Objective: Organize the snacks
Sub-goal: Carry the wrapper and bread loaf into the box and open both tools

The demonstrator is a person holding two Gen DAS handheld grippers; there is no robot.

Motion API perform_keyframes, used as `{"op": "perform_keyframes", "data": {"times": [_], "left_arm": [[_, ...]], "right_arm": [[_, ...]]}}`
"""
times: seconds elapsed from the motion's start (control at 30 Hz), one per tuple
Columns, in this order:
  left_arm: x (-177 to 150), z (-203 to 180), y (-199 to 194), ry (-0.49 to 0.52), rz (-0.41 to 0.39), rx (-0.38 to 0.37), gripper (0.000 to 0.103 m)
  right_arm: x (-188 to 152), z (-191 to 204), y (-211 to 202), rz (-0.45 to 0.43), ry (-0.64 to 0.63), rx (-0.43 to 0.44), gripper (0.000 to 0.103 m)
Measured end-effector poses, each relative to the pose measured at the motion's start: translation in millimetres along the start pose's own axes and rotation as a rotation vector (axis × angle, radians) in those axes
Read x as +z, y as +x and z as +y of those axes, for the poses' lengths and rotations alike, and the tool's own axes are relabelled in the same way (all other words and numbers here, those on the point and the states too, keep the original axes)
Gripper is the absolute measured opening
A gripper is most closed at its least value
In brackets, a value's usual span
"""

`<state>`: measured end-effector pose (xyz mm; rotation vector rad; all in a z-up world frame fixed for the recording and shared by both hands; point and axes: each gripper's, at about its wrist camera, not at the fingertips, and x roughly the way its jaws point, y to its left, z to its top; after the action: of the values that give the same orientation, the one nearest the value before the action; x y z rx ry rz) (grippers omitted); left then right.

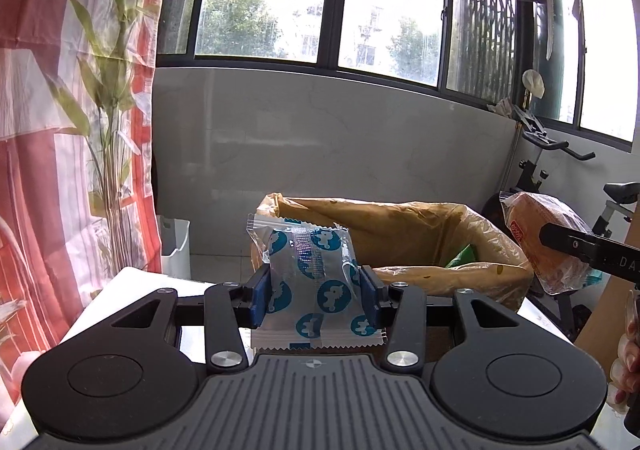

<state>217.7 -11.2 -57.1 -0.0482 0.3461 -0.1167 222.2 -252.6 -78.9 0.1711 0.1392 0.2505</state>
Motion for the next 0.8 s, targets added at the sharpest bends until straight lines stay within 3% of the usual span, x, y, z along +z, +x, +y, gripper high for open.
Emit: {"op": "perform_keyframes", "data": {"times": [0.33,0.57,0.7,0.8], "left_arm": [[40,-2,71,-0.007,0.065,-0.062,0.048],[46,0,119,-0.043,0.114,-0.103,0.049],[44,-3,131,-0.043,0.107,-0.125,0.062],[44,-5,127,-0.033,0.09,-0.134,0.062]], "right_arm": [[17,3,75,0.092,-0.028,0.021,0.073],[14,4,119,0.148,-0.039,0.042,0.074],[8,-2,133,0.183,-0.003,0.031,0.076],[10,-8,126,0.164,0.014,0.045,0.077]]}}
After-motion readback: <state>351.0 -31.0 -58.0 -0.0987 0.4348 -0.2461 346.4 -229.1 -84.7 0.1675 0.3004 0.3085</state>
